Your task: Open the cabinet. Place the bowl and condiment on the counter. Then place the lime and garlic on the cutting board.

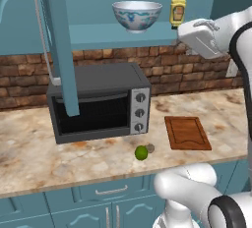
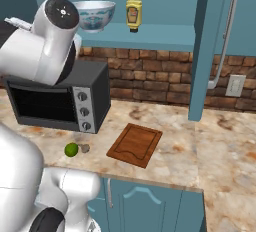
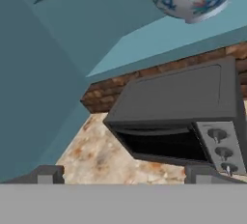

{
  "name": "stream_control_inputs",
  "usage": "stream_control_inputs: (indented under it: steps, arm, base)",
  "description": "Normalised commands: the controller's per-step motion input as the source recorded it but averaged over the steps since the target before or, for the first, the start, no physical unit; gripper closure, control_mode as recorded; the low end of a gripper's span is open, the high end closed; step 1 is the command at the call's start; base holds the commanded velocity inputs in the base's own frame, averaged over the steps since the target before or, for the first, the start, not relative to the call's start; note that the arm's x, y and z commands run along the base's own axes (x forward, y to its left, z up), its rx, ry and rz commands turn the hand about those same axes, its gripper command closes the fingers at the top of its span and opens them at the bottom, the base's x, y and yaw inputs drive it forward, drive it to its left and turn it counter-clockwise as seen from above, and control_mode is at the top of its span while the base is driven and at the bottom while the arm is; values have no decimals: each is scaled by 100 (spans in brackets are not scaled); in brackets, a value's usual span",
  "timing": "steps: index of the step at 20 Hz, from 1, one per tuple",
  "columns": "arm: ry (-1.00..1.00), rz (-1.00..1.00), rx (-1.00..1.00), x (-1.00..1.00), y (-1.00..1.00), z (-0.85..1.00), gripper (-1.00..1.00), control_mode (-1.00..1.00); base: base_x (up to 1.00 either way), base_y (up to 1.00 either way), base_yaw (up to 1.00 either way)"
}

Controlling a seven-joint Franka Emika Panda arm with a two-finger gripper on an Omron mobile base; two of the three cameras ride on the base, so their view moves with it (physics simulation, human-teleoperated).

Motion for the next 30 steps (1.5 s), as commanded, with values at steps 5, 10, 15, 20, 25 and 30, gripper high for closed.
stream_control_inputs:
  steps: [5,10,15,20,25,30]
  arm:
    - [0,-45,1,81,-77,54,-100,-100]
    - [0,-25,0,62,-93,3,-100,-100]
    - [-2,-3,-7,43,-31,1,-100,-100]
    - [0,0,1,21,44,6,-100,-100]
    - [-2,-2,1,37,50,0,-100,-100]
    - [-2,-13,3,84,13,1,-100,-100]
  base:
    - [0,0,0]
    - [0,0,0]
    - [0,0,0]
    - [0,0,0]
    - [0,0,0]
    - [0,0,0]
